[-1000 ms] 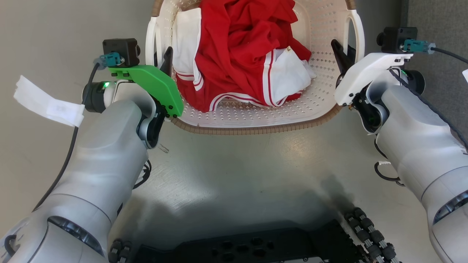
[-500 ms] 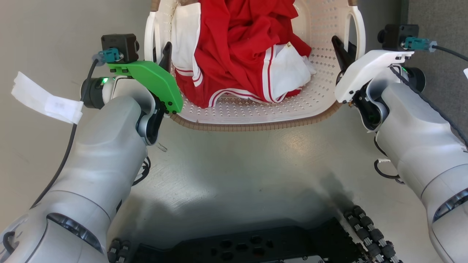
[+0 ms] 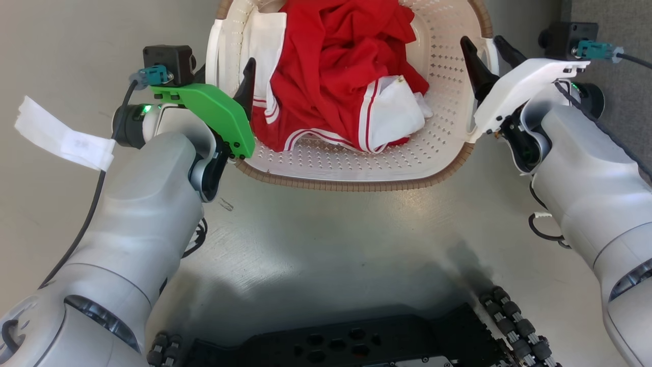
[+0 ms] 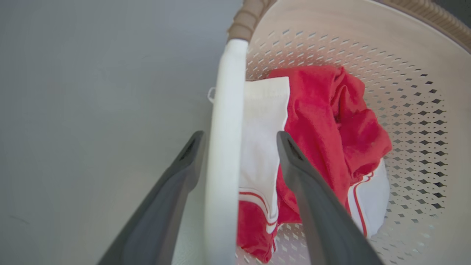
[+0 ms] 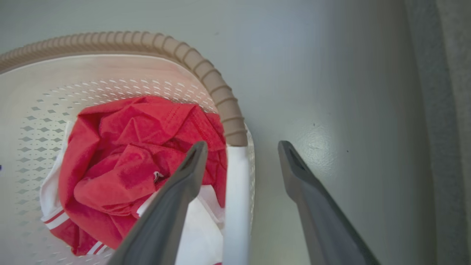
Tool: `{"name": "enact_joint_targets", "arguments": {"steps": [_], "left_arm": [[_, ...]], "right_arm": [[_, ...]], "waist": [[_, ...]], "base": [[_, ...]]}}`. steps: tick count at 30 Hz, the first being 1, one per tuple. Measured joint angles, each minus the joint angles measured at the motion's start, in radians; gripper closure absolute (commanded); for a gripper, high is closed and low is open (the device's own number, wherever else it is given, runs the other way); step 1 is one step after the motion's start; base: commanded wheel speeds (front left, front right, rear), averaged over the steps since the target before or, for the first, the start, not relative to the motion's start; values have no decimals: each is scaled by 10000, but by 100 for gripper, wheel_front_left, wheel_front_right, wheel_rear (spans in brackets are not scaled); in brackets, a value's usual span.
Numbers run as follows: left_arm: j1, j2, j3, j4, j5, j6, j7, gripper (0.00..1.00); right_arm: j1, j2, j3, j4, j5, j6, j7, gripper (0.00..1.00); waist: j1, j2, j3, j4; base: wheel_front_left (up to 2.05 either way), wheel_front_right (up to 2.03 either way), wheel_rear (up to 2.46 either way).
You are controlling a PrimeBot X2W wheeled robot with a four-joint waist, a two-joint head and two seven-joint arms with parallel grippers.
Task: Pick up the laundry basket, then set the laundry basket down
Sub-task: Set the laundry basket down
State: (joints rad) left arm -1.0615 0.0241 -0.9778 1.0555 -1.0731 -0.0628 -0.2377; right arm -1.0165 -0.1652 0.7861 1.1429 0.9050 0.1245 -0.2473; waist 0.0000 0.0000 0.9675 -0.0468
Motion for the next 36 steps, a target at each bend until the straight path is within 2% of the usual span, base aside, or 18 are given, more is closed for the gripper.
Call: {"name": "enact_joint_targets", "arguments": {"steps": [10,22,36], "left_arm": [[6,0,-169,42,-301,-75,4,0],[291,0,-405,591,-320,-165,2,0],[932,2,-554,892,-219,-353,-109,0]], "right_arm": [[2,40,-12,136,-10,0,-2,0],[129,96,-117,138,-92,0,-23,0],[974,25,-489,-662,-454,0,-29,0]], "waist": [[0,0,-110,11],[0,0,-725,27],[0,0,-2212,-31]], "base": [[0,0,0],[0,0,0],[0,0,0]]}}
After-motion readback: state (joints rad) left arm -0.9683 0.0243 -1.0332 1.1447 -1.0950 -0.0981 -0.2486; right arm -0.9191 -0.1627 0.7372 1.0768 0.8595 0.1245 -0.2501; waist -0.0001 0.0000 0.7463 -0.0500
